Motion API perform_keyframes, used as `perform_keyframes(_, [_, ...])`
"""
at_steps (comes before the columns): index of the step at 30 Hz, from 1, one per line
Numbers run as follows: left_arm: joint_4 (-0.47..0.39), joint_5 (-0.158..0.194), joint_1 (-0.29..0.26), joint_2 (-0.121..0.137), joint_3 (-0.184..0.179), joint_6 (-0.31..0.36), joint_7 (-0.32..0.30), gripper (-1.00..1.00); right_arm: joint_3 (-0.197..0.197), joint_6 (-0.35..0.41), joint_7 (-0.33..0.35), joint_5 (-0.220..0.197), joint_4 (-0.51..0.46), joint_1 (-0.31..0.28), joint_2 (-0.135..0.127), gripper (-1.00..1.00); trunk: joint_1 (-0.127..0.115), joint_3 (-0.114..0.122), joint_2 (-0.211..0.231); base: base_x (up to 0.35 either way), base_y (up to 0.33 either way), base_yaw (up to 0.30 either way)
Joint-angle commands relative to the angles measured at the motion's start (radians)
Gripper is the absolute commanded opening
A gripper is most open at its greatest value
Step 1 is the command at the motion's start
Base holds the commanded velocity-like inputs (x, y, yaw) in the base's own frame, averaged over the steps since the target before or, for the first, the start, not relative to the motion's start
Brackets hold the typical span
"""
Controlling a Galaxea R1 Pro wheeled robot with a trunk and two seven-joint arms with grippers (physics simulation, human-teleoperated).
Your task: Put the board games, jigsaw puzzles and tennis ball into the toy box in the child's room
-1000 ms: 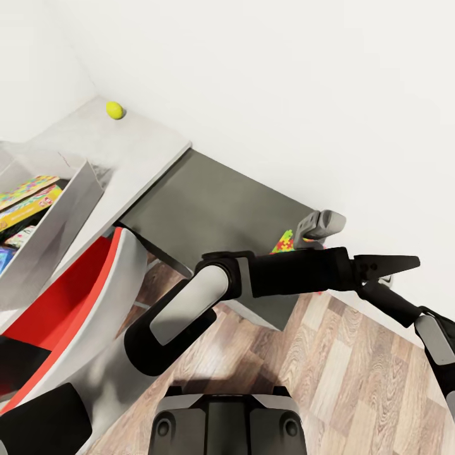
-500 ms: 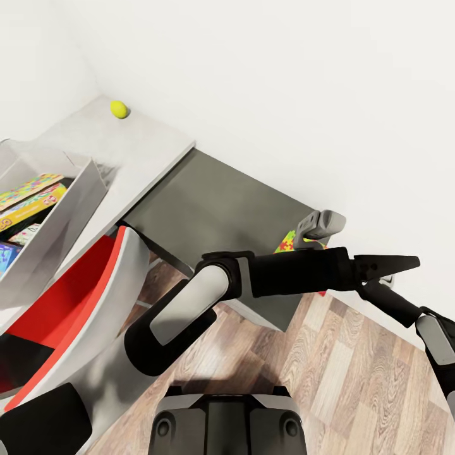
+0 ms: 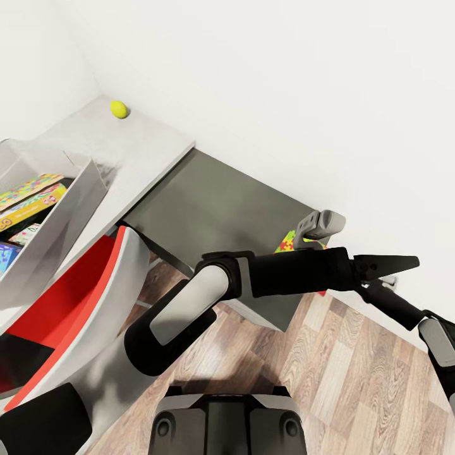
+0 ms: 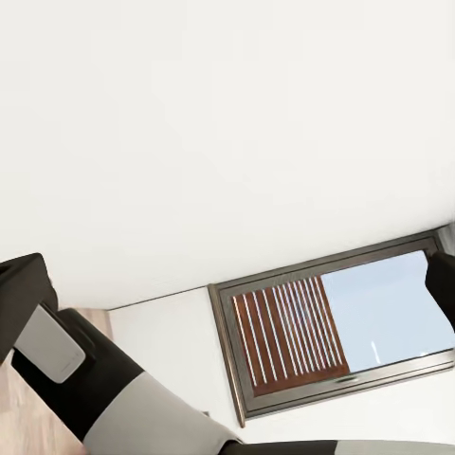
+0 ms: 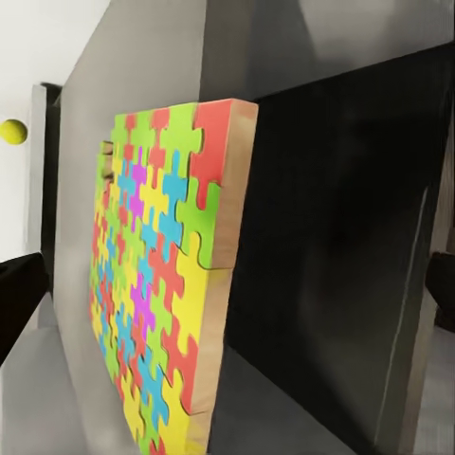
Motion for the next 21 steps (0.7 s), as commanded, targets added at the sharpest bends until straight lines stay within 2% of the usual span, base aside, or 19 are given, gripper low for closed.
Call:
perform_keyframes(1, [-0.001, 0.011, -0.001, 0.000, 0.000, 0.002, 0.010, 1.00, -0.005, 0.006, 0.000, -0.004, 0.004, -0.001, 0.000, 1.00, 0.001, -0.001, -0.002, 0.000, 0.000, 0.000])
perform_keyframes(15, [-0.001, 0.011, -0.001, 0.000, 0.000, 0.002, 0.010, 1.00, -0.030, 0.008, -0.002, -0.006, 0.051, -0.001, 0.000, 1.00, 0.001, -0.001, -0.002, 0.000, 0.000, 0.002])
perform_keyframes(21, [-0.001, 0.011, -0.001, 0.000, 0.000, 0.002, 0.010, 1.00, -0.032, 0.008, -0.002, -0.006, 0.060, -0.001, 0.001, 1.00, 0.001, -0.001, -0.002, 0.000, 0.000, 0.105])
